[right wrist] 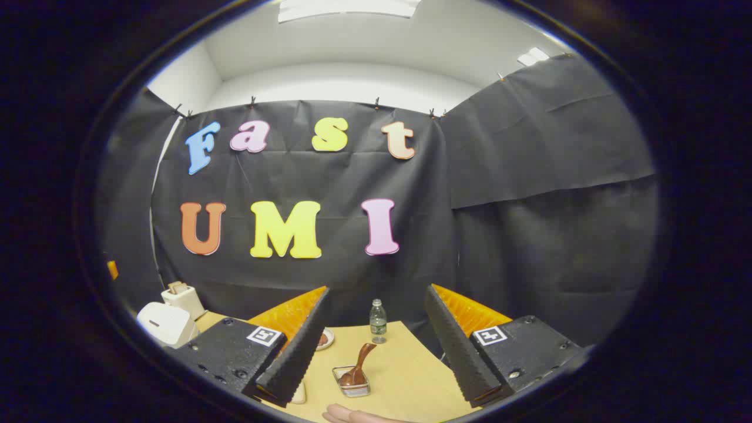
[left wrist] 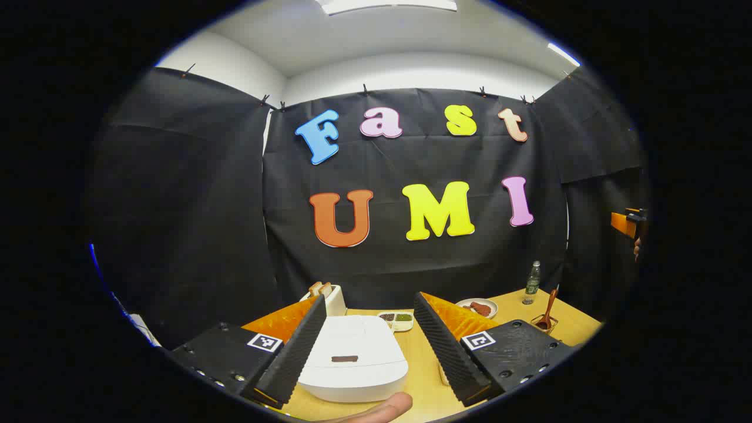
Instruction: Close the left gripper, press the button to open the rice cooker; take a wooden spoon from the chopstick holder with the right hand, scoop a spoonful of rice and pour it into the rice cooker, then put the wooden spoon back into the chopstick holder.
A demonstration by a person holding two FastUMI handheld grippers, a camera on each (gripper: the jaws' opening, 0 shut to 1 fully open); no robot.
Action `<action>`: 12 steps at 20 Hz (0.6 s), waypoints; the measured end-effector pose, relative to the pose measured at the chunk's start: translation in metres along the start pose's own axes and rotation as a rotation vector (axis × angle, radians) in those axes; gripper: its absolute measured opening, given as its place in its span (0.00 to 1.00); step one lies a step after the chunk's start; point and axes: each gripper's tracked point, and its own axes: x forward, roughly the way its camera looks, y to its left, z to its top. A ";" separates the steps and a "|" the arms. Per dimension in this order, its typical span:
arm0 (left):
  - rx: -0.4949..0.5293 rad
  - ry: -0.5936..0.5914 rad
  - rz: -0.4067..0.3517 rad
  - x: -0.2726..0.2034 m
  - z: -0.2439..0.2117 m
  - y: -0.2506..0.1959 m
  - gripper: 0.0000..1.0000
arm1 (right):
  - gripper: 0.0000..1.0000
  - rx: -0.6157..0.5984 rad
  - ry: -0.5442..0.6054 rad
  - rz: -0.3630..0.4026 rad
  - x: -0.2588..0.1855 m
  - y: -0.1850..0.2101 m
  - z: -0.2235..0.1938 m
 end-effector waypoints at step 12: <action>0.001 -0.013 -0.045 0.004 -0.004 -0.014 0.95 | 1.00 -0.040 -0.005 0.009 0.003 -0.008 -0.012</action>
